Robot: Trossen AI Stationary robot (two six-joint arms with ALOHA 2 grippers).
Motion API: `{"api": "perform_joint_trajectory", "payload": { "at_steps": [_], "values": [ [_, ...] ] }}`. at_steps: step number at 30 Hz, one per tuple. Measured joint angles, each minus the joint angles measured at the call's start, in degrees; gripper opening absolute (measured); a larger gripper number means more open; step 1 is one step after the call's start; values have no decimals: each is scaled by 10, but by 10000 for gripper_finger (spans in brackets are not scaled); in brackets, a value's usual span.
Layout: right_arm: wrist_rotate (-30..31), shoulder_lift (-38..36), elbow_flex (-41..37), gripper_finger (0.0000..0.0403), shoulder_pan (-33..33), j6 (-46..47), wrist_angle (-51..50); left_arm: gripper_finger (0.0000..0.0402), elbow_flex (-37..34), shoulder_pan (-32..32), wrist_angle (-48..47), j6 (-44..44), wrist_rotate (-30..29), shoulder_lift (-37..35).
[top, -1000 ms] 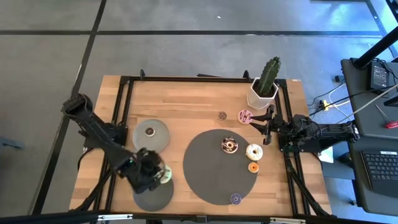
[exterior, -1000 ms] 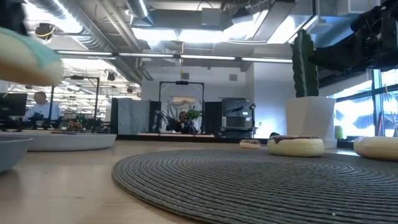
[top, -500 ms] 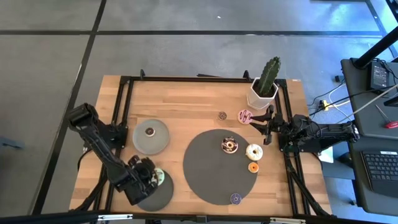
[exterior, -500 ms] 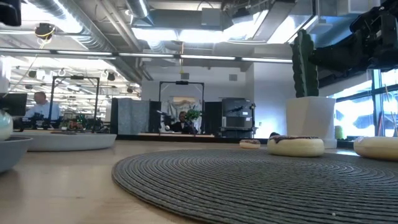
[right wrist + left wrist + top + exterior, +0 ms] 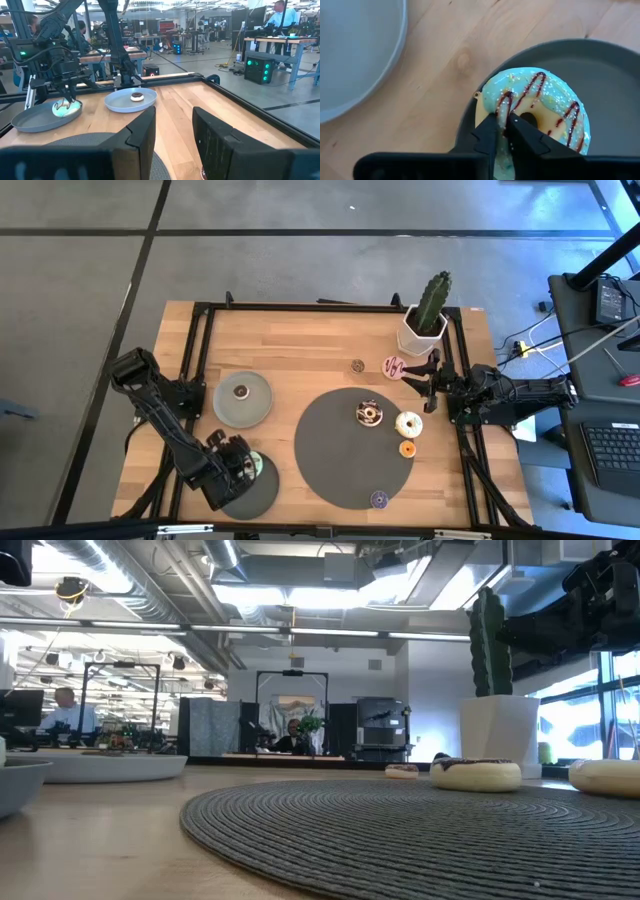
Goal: Pick & Place donuts
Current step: Put the large light green donut on the black plate, then put the small brown donut on the gray plate
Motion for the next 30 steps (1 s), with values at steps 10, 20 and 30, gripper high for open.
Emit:
{"api": "perform_joint_trajectory", "payload": {
  "at_steps": [10, 20, 30],
  "values": [
    [0, 0, 0, 131, 0, -1, 0, 93, 0, 5, -7, 3, -3, 0],
    [0, 0, 0, 131, 0, -2, 0, 128, 0, 6, -57, -51, 8, -32],
    [1, 0, 0, 131, 0, 30, 5, 129, 0, 16, -59, -24, -227, -124]
  ]
}}
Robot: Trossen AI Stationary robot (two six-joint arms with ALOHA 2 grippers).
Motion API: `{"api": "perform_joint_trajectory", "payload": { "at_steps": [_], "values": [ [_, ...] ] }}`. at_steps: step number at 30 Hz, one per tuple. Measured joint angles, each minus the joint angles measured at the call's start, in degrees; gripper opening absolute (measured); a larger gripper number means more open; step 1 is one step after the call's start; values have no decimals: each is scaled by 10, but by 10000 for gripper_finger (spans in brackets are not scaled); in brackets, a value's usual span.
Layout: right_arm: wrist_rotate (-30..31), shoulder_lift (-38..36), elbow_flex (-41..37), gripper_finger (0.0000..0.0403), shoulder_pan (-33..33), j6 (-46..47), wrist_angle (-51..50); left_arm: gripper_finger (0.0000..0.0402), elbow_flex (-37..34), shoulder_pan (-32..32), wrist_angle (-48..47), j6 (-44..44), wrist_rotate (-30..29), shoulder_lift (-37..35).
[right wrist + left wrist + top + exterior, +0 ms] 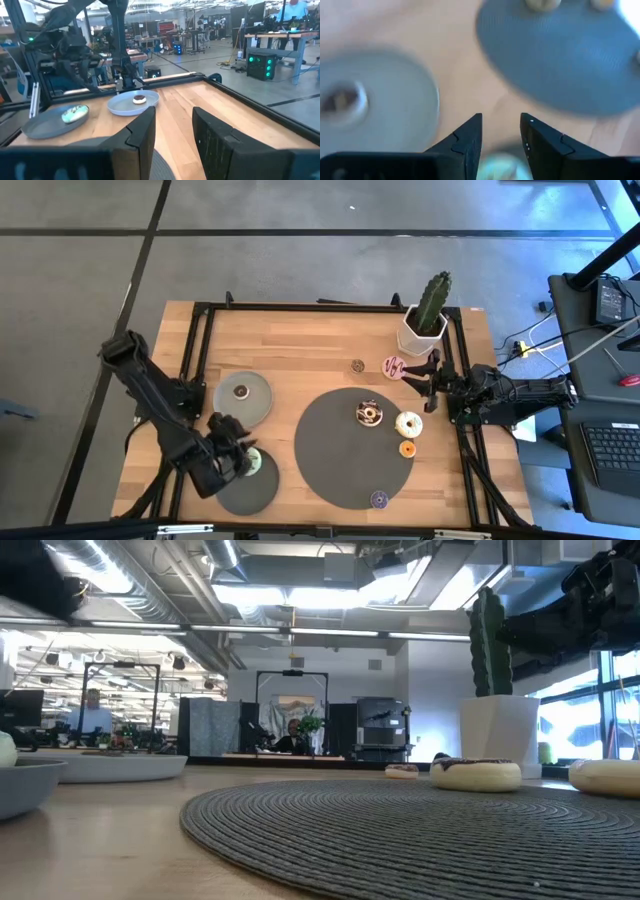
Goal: Pick & Place donuts
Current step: Put the small brown donut on the gray plate
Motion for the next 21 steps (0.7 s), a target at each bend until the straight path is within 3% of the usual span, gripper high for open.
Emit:
{"api": "perform_joint_trajectory", "payload": {
  "at_steps": [7, 11, 15, 21],
  "values": [
    [0, 0, 0, 131, 0, -6, 10, 126, 0, 81, 2, 134, -20, -27],
    [-34, 18, 32, 131, 0, -43, 16, 122, 0, 151, 19, 228, 39, -27],
    [-42, 89, 78, 131, 0, -74, 9, 118, 0, 225, 65, 342, 108, -27],
    [46, 257, 136, 131, 0, -90, -2, 111, 0, 314, 224, 555, 197, -20]
  ]
}}
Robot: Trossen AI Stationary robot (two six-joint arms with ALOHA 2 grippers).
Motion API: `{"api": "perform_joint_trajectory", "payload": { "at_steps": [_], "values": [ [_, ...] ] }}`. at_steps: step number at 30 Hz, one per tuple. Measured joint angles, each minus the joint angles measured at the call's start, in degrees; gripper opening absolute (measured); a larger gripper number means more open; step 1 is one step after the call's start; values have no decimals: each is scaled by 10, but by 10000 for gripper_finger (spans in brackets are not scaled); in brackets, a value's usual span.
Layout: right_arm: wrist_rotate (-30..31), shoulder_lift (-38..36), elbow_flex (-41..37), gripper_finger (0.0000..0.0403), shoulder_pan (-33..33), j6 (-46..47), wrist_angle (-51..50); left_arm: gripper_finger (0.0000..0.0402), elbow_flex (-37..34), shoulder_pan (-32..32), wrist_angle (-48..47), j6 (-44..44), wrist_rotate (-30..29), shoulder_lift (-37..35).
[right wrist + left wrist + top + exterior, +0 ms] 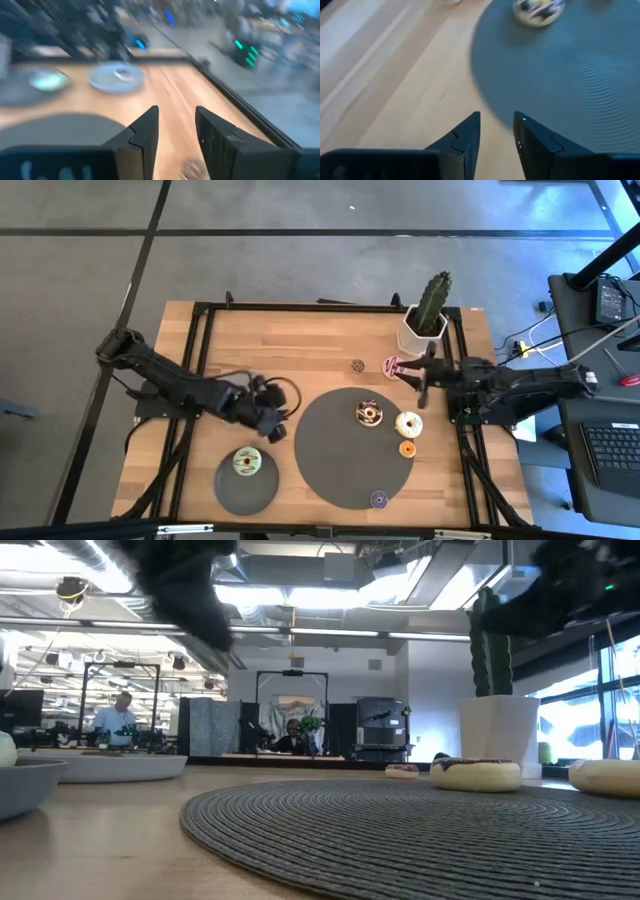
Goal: Pick & Place donuts
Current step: Put the small brown donut on the gray plate
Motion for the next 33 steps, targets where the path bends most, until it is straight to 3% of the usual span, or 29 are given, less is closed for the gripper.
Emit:
{"api": "perform_joint_trajectory", "payload": {
  "at_steps": [4, 7, 16, 23, 29, 33],
  "values": [
    [92, 117, 56, 131, -13, 61, -65, 108, 0, 42, 90, 93, 56, 13],
    [96, 199, 100, 131, -36, 112, -110, 106, 0, 65, 126, 142, 78, 26],
    [-19, 409, 200, 131, -113, 120, -112, 101, 0, 118, 143, 190, 108, 82],
    [-94, 540, 262, 131, -178, 121, -114, 90, -13, 134, 172, 211, 163, 98],
    [-101, 621, 271, 131, -211, 121, -96, 82, -84, 137, 277, 214, 197, 80],
    [-111, 658, 272, 131, -222, 122, -82, 78, -92, 151, 285, 210, 223, 76]
  ]
}}
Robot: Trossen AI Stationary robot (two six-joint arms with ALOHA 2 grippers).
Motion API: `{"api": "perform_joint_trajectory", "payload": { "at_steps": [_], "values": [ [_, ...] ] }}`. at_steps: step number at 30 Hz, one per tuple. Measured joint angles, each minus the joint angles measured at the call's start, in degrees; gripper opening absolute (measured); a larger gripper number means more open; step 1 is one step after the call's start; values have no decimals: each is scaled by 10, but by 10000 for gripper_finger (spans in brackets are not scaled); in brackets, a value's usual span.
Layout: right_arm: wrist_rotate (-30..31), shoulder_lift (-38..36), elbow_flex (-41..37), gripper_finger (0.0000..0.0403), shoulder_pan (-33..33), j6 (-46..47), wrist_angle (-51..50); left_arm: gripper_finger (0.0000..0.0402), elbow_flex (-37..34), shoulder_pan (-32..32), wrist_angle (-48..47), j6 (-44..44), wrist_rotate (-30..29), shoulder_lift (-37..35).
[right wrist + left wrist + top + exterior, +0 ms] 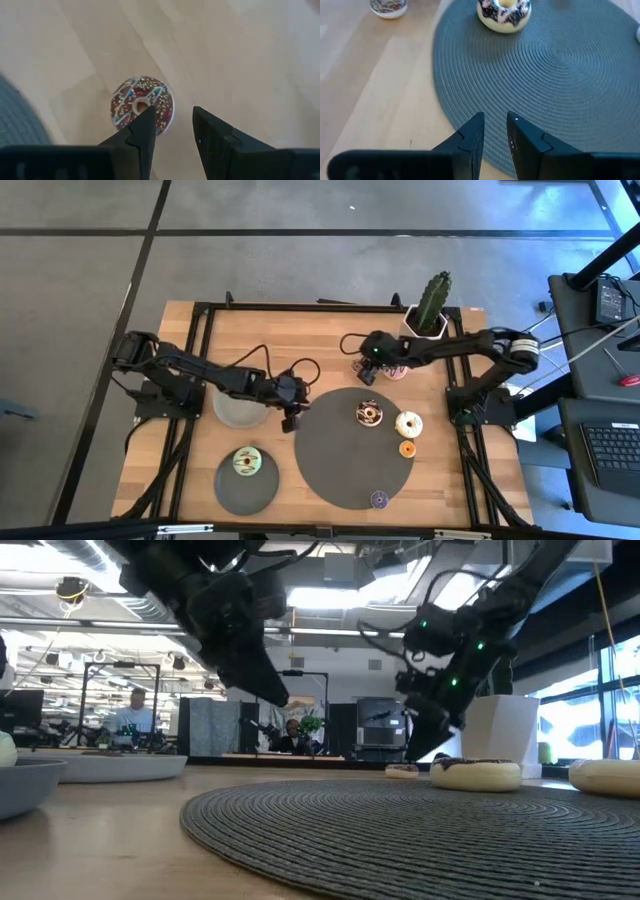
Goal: Pick & Place donuts
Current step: Put the small brown donut on the gray plate
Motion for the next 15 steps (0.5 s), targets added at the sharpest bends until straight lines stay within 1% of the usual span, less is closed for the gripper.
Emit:
{"api": "perform_joint_trajectory", "payload": {
  "at_steps": [4, 8, 11, 15],
  "values": [
    [-24, 27, 0, 131, -4, 10, 30, 77, 0, 8, 12, 8, 11, 0],
    [-28, 40, 1, 123, -4, 13, 39, 77, 0, 10, 10, 8, 14, 0],
    [-30, 42, 1, 98, -4, 12, 39, 77, 0, 10, 10, 8, 15, 0],
    [-29, 40, 1, 50, -4, 9, 40, 77, 0, 10, 10, 8, 15, 0]
  ]
}}
